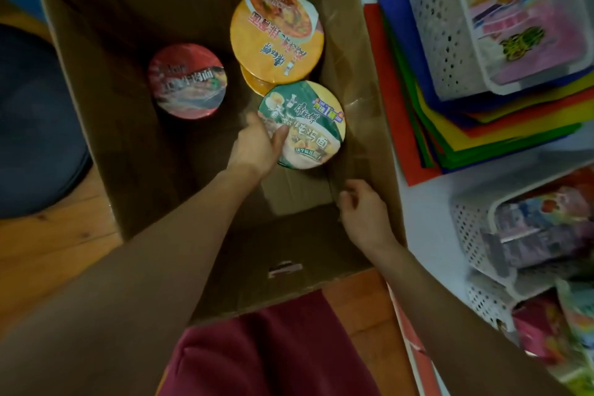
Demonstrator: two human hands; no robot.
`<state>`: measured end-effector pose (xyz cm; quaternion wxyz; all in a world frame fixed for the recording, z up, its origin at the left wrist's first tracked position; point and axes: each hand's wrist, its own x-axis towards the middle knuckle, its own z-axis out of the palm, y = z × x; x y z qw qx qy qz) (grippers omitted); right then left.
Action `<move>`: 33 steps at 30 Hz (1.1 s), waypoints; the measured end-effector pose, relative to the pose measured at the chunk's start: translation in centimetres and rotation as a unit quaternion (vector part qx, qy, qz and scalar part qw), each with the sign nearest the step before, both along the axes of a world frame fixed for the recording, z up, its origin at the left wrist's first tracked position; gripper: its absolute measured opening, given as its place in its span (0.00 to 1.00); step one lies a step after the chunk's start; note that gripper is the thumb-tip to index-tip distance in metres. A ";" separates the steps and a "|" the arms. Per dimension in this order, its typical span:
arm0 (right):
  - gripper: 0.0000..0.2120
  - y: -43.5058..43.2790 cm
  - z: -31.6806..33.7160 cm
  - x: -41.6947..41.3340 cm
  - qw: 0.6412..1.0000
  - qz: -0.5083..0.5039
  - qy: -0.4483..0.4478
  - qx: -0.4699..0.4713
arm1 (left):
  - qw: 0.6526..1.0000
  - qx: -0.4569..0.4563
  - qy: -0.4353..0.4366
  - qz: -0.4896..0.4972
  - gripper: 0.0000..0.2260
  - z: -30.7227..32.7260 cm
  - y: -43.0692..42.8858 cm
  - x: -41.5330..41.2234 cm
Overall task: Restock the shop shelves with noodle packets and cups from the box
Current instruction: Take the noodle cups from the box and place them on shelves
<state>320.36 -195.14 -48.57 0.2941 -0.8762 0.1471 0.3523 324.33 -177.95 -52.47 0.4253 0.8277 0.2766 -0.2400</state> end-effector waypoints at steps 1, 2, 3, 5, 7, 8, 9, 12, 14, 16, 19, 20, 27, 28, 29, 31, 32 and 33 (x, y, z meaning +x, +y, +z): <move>0.18 0.0 -0.3 0.0 1.000 -0.002 0.003 0.002 | 1.000 -0.014 -0.011 0.010 0.22 -0.2 0.0 0.0; 0.18 0.1 -0.6 0.0 1.000 -0.003 0.006 0.004 | 0.999 -0.023 -0.019 0.019 0.21 -0.3 0.0 -0.1; 0.18 0.2 -0.8 0.1 1.000 -0.003 0.009 0.005 | 0.999 -0.027 -0.022 0.027 0.21 -0.2 0.1 -0.2; 0.18 0.5 -1.1 0.1 1.000 -0.001 0.011 0.003 | 0.998 -0.030 -0.023 0.042 0.20 0.1 0.6 -0.6; 0.18 1.1 -1.4 0.3 1.000 0.006 0.011 -0.002 | 0.999 -0.015 -0.021 0.045 0.19 0.8 1.3 -1.4; 0.18 1.5 -1.6 0.4 1.000 0.009 0.009 -0.004 | 0.999 -0.003 -0.021 0.048 0.18 1.2 1.9 -1.9; 0.18 2.0 -1.9 0.5 1.000 0.011 0.009 -0.005 | 0.998 0.010 -0.022 0.054 0.18 1.6 2.5 -2.5; 0.17 3.5 -3.2 0.9 1.000 0.001 0.012 -0.009 | 0.994 0.058 -0.024 0.085 0.18 3.2 4.7 -4.1; 0.16 4.6 -4.5 1.3 1.000 -0.018 0.013 -0.015 | 0.990 0.083 -0.025 0.108 0.18 4.1 6.3 -4.7; 0.16 5.7 -6.3 1.8 0.997 -0.067 0.018 -0.022 | 0.986 0.106 -0.035 0.123 0.18 4.8 7.8 -4.9; 0.21 6.8 -9.1 2.7 0.979 -0.199 0.028 -0.014 | 0.981 0.131 -0.057 0.134 0.17 5.2 9.3 -4.7; 0.23 7.2 -10.0 3.0 0.967 -0.254 0.029 0.001 | 0.979 0.136 -0.063 0.136 0.17 5.2 9.7 -4.6; 0.19 8.0 -13.5 3.4 0.859 -0.494 0.012 0.135 | 0.979 0.121 -0.073 0.149 0.17 4.2 10.5 -4.0; 0.18 7.9 -13.2 3.4 0.852 -0.503 0.011 0.146 | 0.979 0.114 -0.072 0.154 0.17 4.3 10.4 -4.1; 0.18 7.9 -12.7 3.4 0.851 -0.504 0.012 0.150 | 0.978 0.109 -0.073 0.160 0.17 4.5 10.3 -4.1; 0.17 7.7 -11.4 3.0 0.865 -0.482 0.020 0.141 | 0.977 0.109 -0.076 0.168 0.17 5.2 10.2 -4.2; 0.17 7.6 -10.9 2.7 0.876 -0.463 0.029 0.131 | 0.976 0.110 -0.078 0.171 0.17 5.8 10.1 -4.3; 0.17 7.5 -10.1 2.3 0.888 -0.442 0.039 0.120 | 0.975 0.113 -0.082 0.173 0.17 6.4 9.9 -4.4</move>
